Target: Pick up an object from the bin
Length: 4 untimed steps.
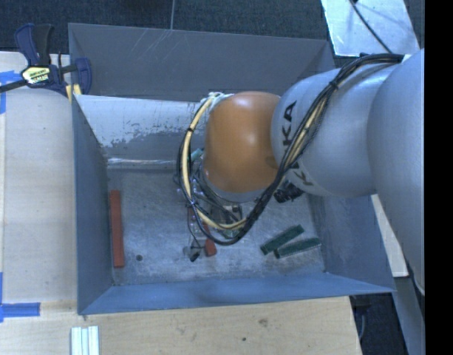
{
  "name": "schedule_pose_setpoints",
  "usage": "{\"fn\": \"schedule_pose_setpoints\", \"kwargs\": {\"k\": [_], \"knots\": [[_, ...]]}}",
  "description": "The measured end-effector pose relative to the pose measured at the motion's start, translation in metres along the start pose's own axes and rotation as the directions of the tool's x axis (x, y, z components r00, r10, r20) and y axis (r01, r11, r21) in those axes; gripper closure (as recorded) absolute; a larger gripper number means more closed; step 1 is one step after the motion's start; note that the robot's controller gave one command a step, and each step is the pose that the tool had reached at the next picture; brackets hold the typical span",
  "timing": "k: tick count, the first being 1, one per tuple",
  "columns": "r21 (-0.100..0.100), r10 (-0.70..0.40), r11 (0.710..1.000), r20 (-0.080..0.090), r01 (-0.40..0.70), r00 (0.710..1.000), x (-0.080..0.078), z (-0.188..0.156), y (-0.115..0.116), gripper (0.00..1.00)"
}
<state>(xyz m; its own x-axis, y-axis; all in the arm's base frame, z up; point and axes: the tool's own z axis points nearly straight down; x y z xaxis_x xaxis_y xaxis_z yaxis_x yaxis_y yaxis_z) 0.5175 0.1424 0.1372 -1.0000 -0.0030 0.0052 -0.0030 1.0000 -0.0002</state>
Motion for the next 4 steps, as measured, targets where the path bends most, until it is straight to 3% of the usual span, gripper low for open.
{"fn": "schedule_pose_setpoints", "kwargs": {"k": [1, 2, 3, 4], "knots": [[0.002, -0.451, 0.893, 0.004, 0.451, 0.892, -0.026, 0.068, -0.055, 0.00], [0.007, -0.786, 0.619, 0.009, 0.786, 0.619, -0.027, 0.036, -0.042, 0.00], [0.008, -0.926, 0.378, 0.006, 0.926, 0.378, -0.051, 0.031, -0.056, 0.00], [0.007, -0.964, 0.268, 0.006, 0.963, 0.268, -0.069, 0.068, -0.035, 0.00]]}}
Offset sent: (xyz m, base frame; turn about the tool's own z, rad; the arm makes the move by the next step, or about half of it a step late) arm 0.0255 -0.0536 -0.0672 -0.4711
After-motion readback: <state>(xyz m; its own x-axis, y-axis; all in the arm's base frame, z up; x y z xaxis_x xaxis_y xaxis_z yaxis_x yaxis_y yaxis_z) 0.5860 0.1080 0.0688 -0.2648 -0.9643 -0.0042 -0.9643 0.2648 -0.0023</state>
